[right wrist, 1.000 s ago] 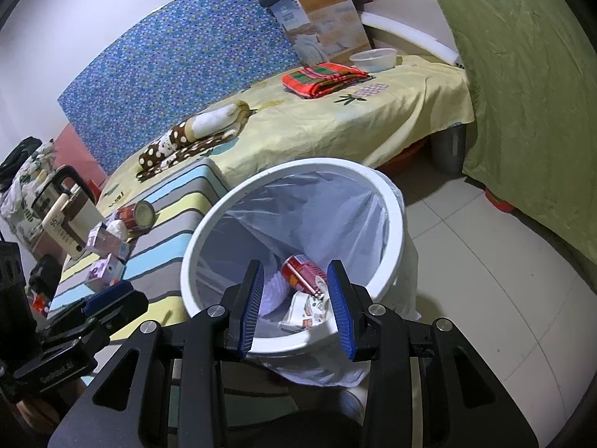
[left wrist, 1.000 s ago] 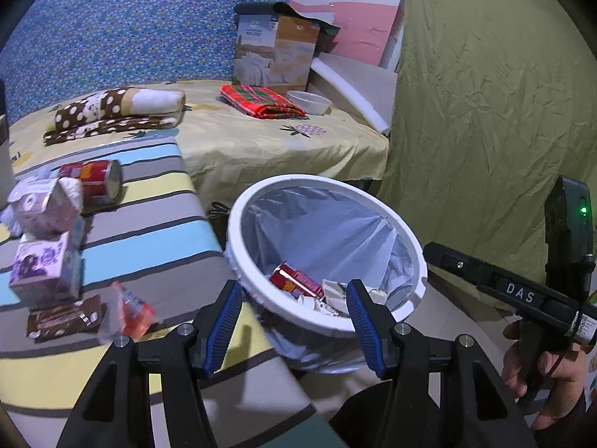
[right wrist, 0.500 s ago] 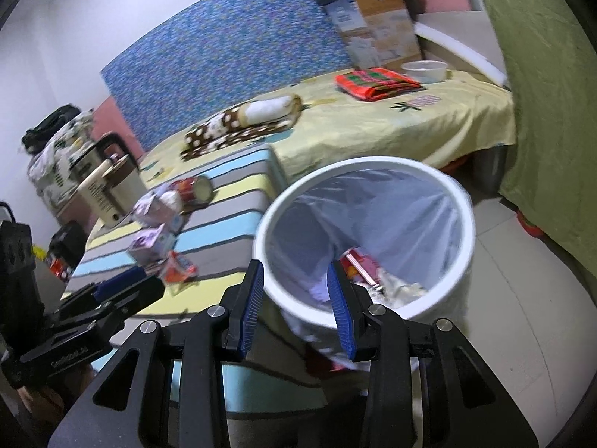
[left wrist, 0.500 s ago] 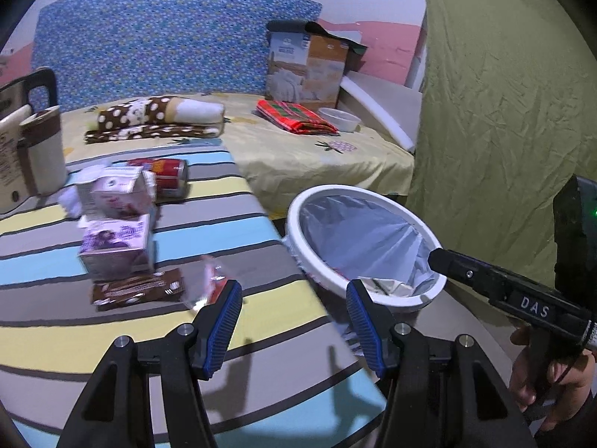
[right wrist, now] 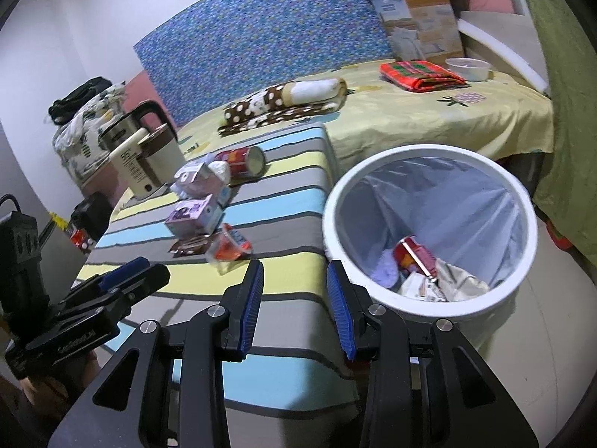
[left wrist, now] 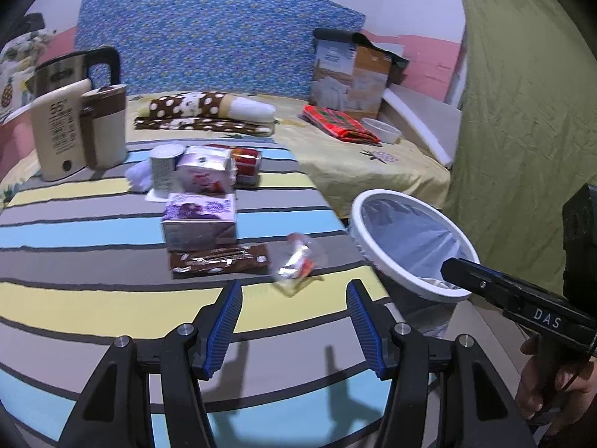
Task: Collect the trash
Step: 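Move both tools back over the table toward the drink cartons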
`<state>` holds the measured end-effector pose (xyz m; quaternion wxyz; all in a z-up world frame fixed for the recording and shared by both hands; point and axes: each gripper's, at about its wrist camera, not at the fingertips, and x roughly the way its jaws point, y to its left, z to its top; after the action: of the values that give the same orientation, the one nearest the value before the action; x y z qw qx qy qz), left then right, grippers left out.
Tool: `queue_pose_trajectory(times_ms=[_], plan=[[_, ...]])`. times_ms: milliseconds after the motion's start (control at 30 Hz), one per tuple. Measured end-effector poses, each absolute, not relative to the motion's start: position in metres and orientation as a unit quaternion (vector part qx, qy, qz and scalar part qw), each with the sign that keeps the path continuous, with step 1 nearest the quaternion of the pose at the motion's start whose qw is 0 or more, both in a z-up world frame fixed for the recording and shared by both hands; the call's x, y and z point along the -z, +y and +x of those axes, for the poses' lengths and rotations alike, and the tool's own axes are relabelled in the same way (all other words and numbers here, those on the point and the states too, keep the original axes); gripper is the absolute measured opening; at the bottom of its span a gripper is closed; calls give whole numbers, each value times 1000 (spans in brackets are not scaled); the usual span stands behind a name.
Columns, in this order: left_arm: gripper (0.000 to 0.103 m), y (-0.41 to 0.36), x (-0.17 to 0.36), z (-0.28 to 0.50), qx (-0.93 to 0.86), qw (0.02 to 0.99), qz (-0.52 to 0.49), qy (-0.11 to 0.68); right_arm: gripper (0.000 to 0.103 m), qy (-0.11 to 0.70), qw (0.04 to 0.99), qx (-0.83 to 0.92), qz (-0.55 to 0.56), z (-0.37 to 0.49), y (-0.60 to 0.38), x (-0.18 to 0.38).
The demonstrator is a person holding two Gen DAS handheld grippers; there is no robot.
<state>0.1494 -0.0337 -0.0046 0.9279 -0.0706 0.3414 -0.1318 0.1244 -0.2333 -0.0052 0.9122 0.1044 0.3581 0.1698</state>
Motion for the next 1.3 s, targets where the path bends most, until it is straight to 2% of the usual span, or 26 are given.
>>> queue_pose_trajectory(times_ms=[767,1067,1267,1300], plan=[[58,27,15,181,66,930,-96,347,38,387,891,-232,41,163,-170,20],[58,40,18,194,56,930,-104,349,38,401,882,-242,47,182,-163,29],[58,41,21,204,58,928,-105,354,20,394,883,-252,44,178,-162,28],[58,40,22,206,58,927,-106,355,15,390,884,-253,43,177,-162,26]])
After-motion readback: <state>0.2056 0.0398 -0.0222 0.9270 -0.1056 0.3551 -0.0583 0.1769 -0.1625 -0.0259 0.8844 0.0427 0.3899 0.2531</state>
